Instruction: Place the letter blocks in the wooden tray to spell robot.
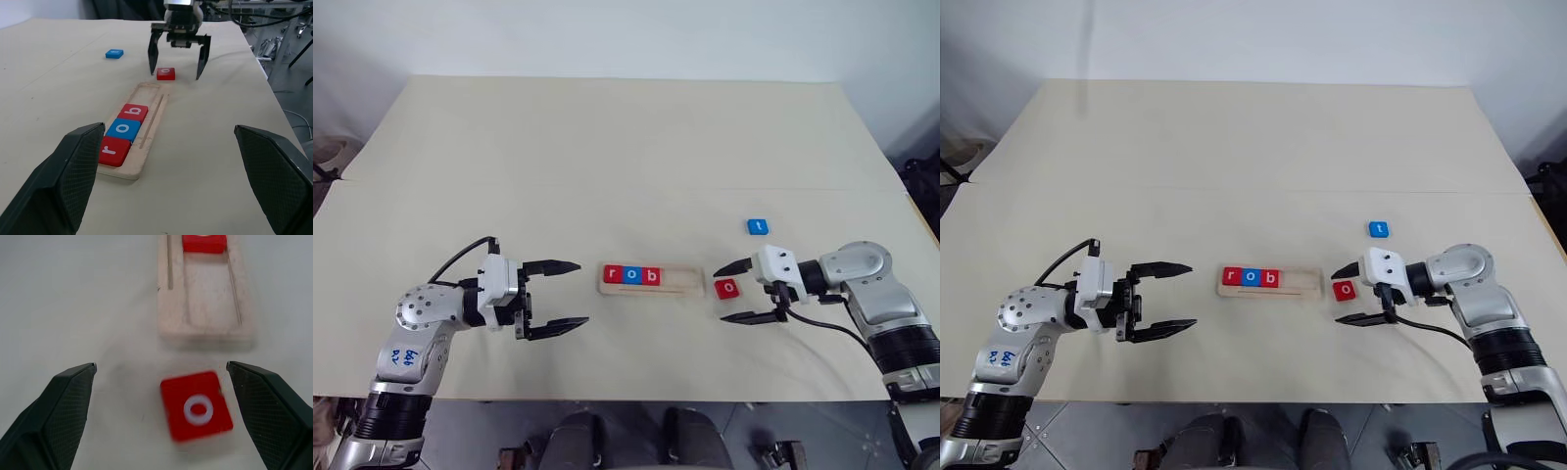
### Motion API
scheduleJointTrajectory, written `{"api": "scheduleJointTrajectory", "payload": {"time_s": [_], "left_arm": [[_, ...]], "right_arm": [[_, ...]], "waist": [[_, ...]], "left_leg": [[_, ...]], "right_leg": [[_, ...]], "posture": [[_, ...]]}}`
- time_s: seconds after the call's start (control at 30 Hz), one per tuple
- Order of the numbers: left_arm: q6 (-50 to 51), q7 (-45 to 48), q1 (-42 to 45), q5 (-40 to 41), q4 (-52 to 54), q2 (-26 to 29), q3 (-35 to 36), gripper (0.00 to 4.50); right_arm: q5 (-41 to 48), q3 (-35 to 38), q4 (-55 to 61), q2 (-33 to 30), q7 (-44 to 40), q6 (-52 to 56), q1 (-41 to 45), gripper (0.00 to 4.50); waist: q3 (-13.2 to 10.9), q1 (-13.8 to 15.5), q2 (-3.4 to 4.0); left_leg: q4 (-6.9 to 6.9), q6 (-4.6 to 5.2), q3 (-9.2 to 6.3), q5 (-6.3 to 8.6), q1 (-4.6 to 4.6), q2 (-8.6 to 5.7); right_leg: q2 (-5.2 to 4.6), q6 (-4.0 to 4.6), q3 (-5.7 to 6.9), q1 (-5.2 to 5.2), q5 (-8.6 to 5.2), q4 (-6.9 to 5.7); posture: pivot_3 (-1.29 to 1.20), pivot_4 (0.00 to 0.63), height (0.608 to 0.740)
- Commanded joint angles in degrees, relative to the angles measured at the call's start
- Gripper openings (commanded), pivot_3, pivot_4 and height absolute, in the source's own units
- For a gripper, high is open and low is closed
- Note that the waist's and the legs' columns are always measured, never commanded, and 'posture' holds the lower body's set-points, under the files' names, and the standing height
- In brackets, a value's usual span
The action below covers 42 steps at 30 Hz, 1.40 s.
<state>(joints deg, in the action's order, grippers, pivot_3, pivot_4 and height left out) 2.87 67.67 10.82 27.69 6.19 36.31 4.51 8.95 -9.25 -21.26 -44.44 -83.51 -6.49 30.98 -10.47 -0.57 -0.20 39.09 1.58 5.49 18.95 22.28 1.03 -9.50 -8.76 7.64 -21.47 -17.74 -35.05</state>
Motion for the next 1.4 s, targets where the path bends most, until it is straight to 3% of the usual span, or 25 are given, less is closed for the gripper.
{"api": "scheduleJointTrajectory", "payload": {"time_s": [0.03, 0.13, 0.23, 0.33, 0.77, 0.93, 1.03, 1.23, 1.4], "left_arm": [[-0.91, -0.47, -0.87, 0.69, 2.50, 0.31, 1.31, 4.50], [-0.84, -1.05, -1.36, 0.57, 3.17, 0.13, 0.98, 4.50], [-0.92, -1.08, -1.29, 0.58, 3.03, 0.22, 0.90, 4.50], [-0.95, -1.11, -0.37, 0.50, 2.46, 0.10, 0.66, 4.50], [-1.98, -0.50, 2.14, -0.01, -0.27, -0.85, -0.38, 4.50], [-1.78, 0.10, 2.39, 0.11, -0.54, -0.93, -0.73, 4.50], [-1.92, 0.41, 3.18, -0.07, -1.22, -1.10, -1.13, 4.50], [-2.89, 0.99, 4.81, -0.87, -3.52, -1.88, -1.53, 4.50], [-3.28, 0.27, 5.42, -1.43, -4.31, -2.90, -2.13, 4.50]], "right_arm": [[-1.19, 0.02, -1.11, -0.09, 0.79, -1.95, 0.55, 4.46], [-1.63, -0.13, -2.21, -0.78, 0.79, -0.56, 0.24, 4.46], [-1.41, 0.31, -3.01, -1.54, 0.34, -0.38, -0.10, 3.86], [-1.97, 0.53, -4.78, -2.90, -0.08, -0.27, -0.06, 2.93], [-2.53, 1.16, -10.61, -3.21, 0.92, -0.81, 1.54, 2.93], [-0.25, 2.02, -5.69, -3.33, 0.20, 2.62, -0.20, 1.47], [1.34, 2.62, -1.12, -3.74, -0.16, 6.09, -0.79, 1.45], [5.08, 1.16, 13.65, -1.68, 2.64, 27.03, 3.84, 1.45], [3.88, -0.65, 15.15, 1.55, 5.96, 31.67, 7.16, 1.45]], "waist": [[0.00, 0.34, 0.00], [0.00, 0.42, 0.00], [0.00, 0.43, 0.00], [0.00, 0.44, 0.00], [0.01, 0.51, 0.00], [0.01, 0.50, 0.00], [0.01, 0.55, 0.00], [0.00, 0.27, 0.03], [0.00, 0.51, 0.03]], "left_leg": [[0.00, 0.00, 0.00, 0.00, 0.00, 0.00], [0.01, 0.00, 0.00, 0.00, 0.00, 0.00], [0.03, 0.00, 0.00, 0.00, -0.02, 0.00], [0.06, 0.00, 0.00, 0.00, -0.04, -0.02], [0.09, 0.00, -0.03, 0.00, -0.10, -0.04], [0.09, 0.00, -0.03, 0.00, -0.10, -0.03], [0.09, 0.00, -0.04, 0.00, -0.09, -0.02], [0.09, 0.00, 0.00, 0.00, -0.03, -0.05], [0.08, -0.02, -0.01, 0.00, -0.01, -0.07]], "right_leg": [[0.00, 0.00, 0.00, 0.00, 0.00, 0.00], [0.00, 0.00, 0.00, 0.01, 0.00, 0.00], [0.00, 0.00, 0.00, 0.03, 0.00, -0.03], [0.00, 0.01, 0.00, 0.04, 0.00, -0.06], [0.00, 0.00, 0.01, 0.16, 0.01, -0.03], [0.00, 0.00, 0.02, 0.16, 0.01, -0.04], [0.00, 0.00, 0.02, 0.14, 0.01, -0.04], [0.01, 0.00, -0.01, 0.01, 0.01, -0.10], [0.03, 0.01, -0.01, -0.01, 0.00, -0.11]], "posture": [[0.00, 0.150, 0.740], [0.00, 0.150, 0.740], [0.00, 0.150, 0.740], [0.00, 0.150, 0.740], [0.00, 0.150, 0.740], [0.00, 0.150, 0.740], [0.00, 0.150, 0.740], [0.00, 0.150, 0.740], [0.00, 0.150, 0.740]]}}
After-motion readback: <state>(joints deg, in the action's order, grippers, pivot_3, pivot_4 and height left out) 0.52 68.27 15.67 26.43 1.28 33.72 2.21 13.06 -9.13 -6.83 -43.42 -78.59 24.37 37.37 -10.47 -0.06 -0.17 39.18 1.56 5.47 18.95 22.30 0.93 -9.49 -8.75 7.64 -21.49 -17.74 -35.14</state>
